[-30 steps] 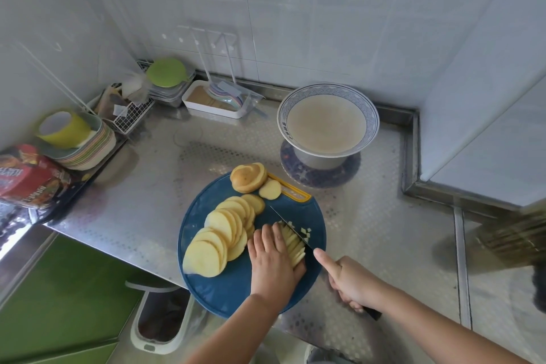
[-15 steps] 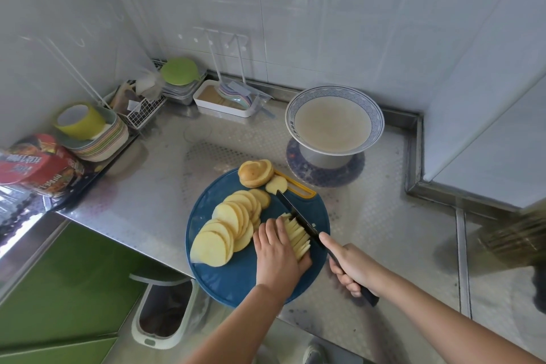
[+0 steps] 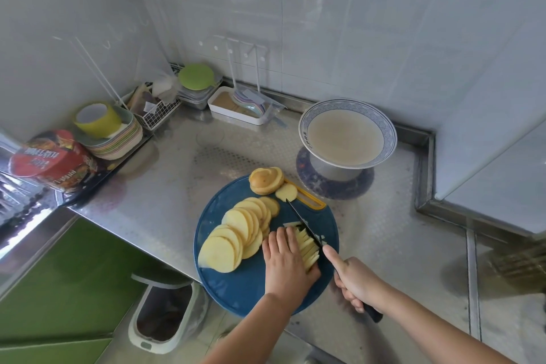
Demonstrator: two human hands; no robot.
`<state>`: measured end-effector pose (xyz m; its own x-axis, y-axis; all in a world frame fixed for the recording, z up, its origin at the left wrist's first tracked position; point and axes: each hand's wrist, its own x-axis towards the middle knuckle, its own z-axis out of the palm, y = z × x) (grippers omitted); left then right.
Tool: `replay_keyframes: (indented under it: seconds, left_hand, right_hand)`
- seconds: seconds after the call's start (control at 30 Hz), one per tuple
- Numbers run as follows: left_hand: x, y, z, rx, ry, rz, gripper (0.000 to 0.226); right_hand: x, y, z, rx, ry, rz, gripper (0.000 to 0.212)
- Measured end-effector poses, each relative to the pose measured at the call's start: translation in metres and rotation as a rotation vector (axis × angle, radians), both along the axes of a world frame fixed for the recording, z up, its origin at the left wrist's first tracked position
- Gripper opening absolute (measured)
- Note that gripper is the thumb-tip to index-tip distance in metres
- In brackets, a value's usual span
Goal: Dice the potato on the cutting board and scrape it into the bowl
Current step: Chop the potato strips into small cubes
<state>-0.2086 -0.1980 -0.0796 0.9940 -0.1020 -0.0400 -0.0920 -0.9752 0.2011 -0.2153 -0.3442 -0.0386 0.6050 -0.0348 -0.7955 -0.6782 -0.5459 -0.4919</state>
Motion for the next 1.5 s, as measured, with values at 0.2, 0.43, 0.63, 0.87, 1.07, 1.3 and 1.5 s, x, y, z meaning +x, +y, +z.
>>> replay_keyframes:
  seconds: [0.2,0.43,0.63,0.87,1.07,1.3,1.5]
  left_hand:
    - [0.0,0.001,-0.002,-0.019,-0.007,0.001,0.085]
    - [0.008,0.002,-0.001,-0.067,-0.04,0.01,0.084]
    - [0.012,0.0,0.006,-0.062,-0.024,0.019,0.081]
    - [0.01,-0.001,0.007,-0.033,0.049,0.01,0.086]
    - [0.012,0.001,0.002,-0.025,0.095,0.026,0.088]
    - [0.017,0.003,0.005,0.007,0.153,-0.005,0.095]
    - [0.033,0.016,0.016,0.009,0.188,-0.122,0.104]
  right_hand:
    - [0.004,-0.003,0.001,0.033,0.003,0.0,0.069]
    - [-0.012,-0.031,0.005,0.093,-0.01,-0.021,0.071]
    - [-0.012,-0.023,0.021,0.149,-0.1,-0.034,0.069]
    - [-0.014,-0.018,0.021,0.042,-0.143,0.062,0.069]
    - [-0.012,-0.018,0.018,0.026,-0.119,0.097,0.069]
    - [-0.019,-0.012,0.005,0.036,-0.161,0.013,0.068]
    - [-0.022,-0.01,0.001,0.066,-0.136,-0.049,0.069]
